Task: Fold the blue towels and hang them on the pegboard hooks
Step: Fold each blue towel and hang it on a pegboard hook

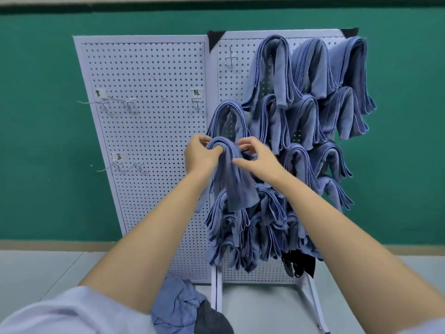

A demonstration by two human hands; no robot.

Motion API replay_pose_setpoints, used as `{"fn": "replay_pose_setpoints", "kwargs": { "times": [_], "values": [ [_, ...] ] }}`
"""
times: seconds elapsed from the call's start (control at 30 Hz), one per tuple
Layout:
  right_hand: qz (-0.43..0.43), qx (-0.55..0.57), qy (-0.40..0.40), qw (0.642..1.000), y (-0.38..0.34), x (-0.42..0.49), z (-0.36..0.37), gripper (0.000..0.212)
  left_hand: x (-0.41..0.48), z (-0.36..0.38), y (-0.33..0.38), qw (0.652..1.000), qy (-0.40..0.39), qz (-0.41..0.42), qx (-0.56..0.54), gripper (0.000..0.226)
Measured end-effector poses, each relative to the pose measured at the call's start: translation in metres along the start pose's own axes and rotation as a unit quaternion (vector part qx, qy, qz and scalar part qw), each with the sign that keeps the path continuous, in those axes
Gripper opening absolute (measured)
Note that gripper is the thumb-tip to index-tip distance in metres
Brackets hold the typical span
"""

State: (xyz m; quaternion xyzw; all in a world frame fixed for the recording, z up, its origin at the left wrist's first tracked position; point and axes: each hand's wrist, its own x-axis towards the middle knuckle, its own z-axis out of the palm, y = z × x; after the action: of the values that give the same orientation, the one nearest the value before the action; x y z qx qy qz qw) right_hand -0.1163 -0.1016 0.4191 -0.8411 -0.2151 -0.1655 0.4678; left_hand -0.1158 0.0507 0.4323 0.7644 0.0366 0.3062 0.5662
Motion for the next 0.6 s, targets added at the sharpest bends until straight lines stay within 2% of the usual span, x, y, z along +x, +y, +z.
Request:
{"fn": "replay_pose_setpoints", "kwargs": {
  "times": [0.07,0.17,0.23,0.33,0.4,0.47,0.6],
  "values": [
    [-0.027,-0.061,0.010,0.998,-0.007,0.011,0.008,0.056,0.001,0.001,0.011,1.000,0.002,0.005,-0.007,0.018],
    [-0.074,-0.185,0.101,0.975,-0.011,0.023,0.002,0.046,0.008,-0.002,0.020,0.999,-0.015,0.028,-0.011,0.015],
    [-0.092,-0.198,0.132,0.967,-0.015,0.028,-0.008,0.038,0.014,-0.007,0.024,0.998,-0.028,0.056,0.016,0.014],
    [-0.101,-0.205,0.129,0.965,-0.023,0.033,-0.023,0.035,0.025,-0.013,0.027,0.990,-0.049,0.111,0.073,0.021],
    [-0.106,-0.259,0.140,0.950,-0.029,0.036,-0.033,0.036,0.032,-0.016,0.033,0.984,-0.052,0.146,0.090,0.023],
    [-0.124,-0.314,0.157,0.928,-0.040,0.041,-0.044,0.037,0.040,-0.019,0.044,0.979,-0.045,0.178,0.092,0.023],
    [-0.172,-0.334,0.217,0.901,-0.076,0.061,-0.066,0.034,0.062,-0.023,0.087,0.968,-0.009,0.243,0.061,0.024]
  ]
}}
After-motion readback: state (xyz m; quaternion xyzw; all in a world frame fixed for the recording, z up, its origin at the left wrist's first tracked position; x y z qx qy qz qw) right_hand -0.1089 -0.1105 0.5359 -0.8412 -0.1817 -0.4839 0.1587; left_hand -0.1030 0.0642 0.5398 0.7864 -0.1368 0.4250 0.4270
